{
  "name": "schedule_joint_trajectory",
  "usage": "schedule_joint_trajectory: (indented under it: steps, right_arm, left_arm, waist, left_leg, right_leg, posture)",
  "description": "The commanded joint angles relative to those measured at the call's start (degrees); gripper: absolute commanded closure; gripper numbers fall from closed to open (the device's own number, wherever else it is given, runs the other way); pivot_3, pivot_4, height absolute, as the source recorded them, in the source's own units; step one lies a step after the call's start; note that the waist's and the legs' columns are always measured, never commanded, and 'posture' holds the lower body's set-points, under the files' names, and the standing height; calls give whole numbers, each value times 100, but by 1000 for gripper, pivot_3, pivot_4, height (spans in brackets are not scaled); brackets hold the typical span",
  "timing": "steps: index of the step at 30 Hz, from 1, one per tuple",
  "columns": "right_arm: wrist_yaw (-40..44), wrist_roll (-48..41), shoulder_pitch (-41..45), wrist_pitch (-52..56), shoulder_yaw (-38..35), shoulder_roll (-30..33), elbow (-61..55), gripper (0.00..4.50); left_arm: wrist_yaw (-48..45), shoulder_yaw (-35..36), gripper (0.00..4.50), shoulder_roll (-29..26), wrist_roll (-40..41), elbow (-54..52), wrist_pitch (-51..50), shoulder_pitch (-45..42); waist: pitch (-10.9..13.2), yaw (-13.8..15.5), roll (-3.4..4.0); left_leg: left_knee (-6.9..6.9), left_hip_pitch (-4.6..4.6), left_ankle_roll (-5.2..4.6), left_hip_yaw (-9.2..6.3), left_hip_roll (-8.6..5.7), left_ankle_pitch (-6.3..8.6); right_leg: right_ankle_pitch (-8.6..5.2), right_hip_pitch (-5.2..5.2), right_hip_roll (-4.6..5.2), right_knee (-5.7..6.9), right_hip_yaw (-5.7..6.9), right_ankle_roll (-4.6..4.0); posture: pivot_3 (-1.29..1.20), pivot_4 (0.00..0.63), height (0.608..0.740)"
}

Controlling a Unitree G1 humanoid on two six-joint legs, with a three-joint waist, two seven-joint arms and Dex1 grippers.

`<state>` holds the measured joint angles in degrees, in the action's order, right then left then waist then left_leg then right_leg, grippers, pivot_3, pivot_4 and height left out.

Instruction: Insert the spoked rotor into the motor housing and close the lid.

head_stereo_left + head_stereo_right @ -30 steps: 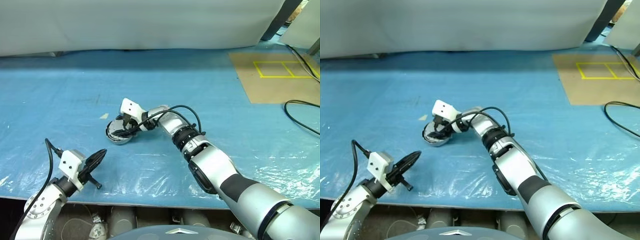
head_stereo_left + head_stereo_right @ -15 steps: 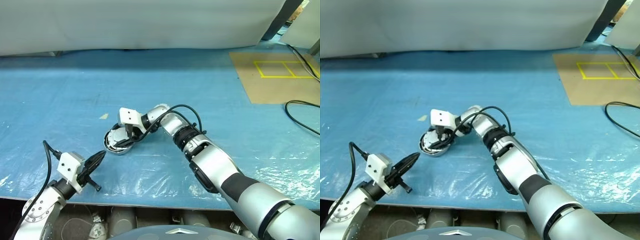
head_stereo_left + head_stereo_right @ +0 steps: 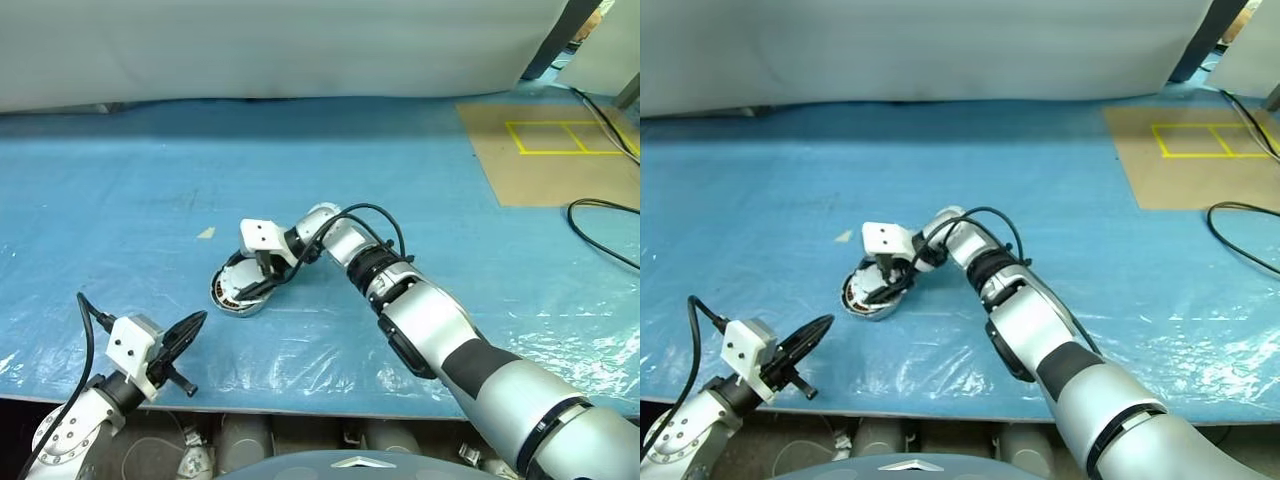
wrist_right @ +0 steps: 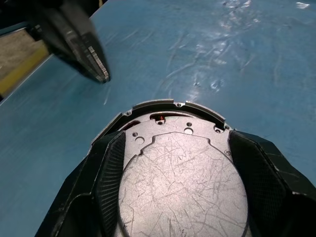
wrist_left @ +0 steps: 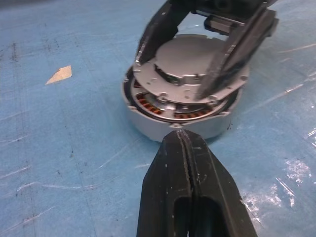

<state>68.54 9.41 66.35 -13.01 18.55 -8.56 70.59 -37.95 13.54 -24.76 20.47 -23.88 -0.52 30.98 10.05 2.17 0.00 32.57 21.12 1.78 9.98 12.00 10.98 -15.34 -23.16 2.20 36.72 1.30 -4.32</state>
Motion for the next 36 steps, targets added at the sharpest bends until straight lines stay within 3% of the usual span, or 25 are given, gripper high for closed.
schedule_joint_trajectory:
  steps: [1, 11, 18, 23, 31, 36]
  right_arm:
    - [-530, -243, 233, 235, -353, -288, -66, 1496]
    - [-758, -228, 50, 546, -423, -401, -126, 1496]
    - [-419, -779, 297, 1580, -883, -572, -265, 1496]
    - [-766, -907, 387, 1847, -971, -706, -414, 1496]
    - [-1354, -676, 385, 2084, -616, -964, -656, 1496]
    - [-465, -428, 125, 1183, 50, -743, -913, 1496]
  left_arm:
    - [32, 138, 4500, -30, 73, -251, 7, 129]
    - [32, 78, 4500, -58, 81, -289, -81, 171]
    - [25, 27, 4500, -59, 43, -247, -139, 28]
    - [26, 27, 4500, -48, 37, -248, -139, 36]
    - [31, 33, 4500, -64, 26, -259, -192, 30]
    - [39, 16, 4500, -76, 12, -253, -245, -15]
  waist:
    - [1, 19, -1]
    - [2, 23, -3]
    - [2, 26, -3]
    - [2, 26, -3]
    - [2, 26, -3]
    - [2, 1, -4]
  left_leg:
    - [0, 0, 0, 0, 0, 0]
    - [1, 2, 0, 2, -3, 0]
    - [4, 3, 0, 1, -4, 0]
    - [2, 4, 0, 1, -3, 0]
    - [3, 3, 1, 2, -3, 0]
    - [2, 5, 2, 1, -3, 0]
  right_leg:
    - [0, 0, 0, 0, 0, 0]
    - [0, 1, 3, -1, 1, 0]
    - [0, 2, 4, 0, 0, 0]
    - [0, 1, 3, 0, 1, 0]
    - [0, 1, 3, 0, 1, 0]
    - [0, -1, 3, 0, 1, 0]
  posture:
    - [0, 150, 740]
    - [0, 150, 740]
    - [0, 150, 740]
    - [0, 150, 740]
    - [0, 150, 740]
    - [0, 150, 740]
